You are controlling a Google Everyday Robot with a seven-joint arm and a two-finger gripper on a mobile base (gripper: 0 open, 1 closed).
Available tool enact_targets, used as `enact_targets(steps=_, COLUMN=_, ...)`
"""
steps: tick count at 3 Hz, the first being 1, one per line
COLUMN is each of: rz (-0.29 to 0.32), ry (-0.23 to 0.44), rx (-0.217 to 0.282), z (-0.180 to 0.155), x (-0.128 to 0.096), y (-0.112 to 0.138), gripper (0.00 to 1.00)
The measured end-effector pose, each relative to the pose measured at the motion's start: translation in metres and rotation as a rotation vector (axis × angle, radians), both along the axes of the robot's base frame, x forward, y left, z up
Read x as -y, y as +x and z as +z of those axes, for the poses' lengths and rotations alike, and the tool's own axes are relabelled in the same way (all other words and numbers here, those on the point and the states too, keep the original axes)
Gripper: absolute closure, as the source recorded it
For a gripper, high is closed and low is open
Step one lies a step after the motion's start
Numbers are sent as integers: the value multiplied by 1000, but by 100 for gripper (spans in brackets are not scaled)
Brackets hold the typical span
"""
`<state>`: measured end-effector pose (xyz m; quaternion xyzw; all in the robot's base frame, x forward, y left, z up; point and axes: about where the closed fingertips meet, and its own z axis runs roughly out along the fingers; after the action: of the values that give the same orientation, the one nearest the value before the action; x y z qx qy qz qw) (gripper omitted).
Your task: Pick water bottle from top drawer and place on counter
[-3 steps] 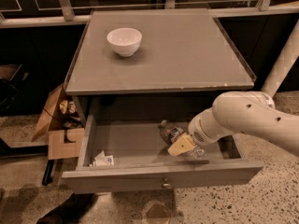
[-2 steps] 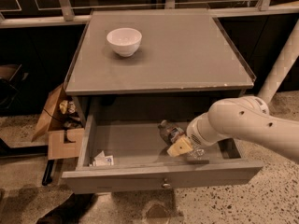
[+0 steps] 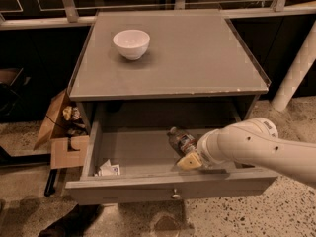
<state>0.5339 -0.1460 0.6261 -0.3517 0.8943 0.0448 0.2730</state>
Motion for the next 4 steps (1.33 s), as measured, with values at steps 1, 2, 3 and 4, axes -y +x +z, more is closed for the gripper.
enact_targets(steps=1, rz=10, ry=-29, rx=-3, z=-22, x=5, y=1, gripper=39)
enact_targets(steps=2, rz=13, ry=-35, rx=-1, z=-25, x=6, y=2, gripper=62)
enact_targets(steps=3, rz=17, ry=-33, rx=-2, z=-24, x=5, y=2, gripper=93)
enact_targets(steps=4, rz=62, ry=-14, rx=-8, z=-18, x=4, y=2, gripper=100)
